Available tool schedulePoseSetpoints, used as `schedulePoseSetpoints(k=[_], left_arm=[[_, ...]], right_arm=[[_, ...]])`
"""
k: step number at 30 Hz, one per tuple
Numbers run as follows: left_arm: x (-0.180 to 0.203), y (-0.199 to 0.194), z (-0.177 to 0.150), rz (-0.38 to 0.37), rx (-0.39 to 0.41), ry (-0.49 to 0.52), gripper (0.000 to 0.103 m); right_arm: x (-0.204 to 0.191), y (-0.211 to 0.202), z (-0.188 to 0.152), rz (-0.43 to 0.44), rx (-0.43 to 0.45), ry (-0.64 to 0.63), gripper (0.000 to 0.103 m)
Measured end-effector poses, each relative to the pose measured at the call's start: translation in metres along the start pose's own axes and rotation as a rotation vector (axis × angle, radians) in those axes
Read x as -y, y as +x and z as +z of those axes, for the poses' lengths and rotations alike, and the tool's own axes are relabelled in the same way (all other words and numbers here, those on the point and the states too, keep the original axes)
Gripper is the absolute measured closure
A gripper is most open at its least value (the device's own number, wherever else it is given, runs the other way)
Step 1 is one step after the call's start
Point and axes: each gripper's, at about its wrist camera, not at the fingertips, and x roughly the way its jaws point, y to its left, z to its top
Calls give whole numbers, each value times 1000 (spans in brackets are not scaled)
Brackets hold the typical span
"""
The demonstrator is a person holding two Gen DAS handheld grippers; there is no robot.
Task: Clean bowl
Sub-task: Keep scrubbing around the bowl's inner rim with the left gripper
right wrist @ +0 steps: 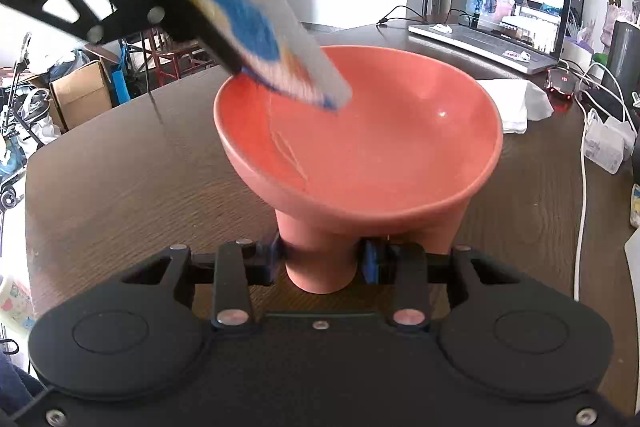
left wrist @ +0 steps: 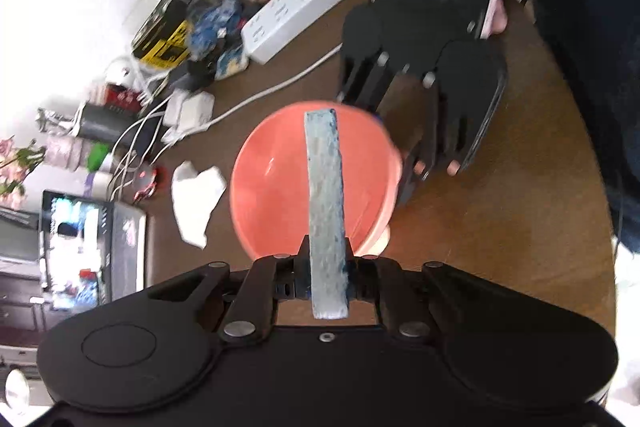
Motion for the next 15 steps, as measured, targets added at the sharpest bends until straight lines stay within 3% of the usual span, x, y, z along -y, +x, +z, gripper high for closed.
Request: schedulePoseSetpoints(k=[15], left_arm=[[-41, 54, 21, -39, -48, 66, 92]], right_arm=[[-8, -2, -4, -2, 1, -2, 60]])
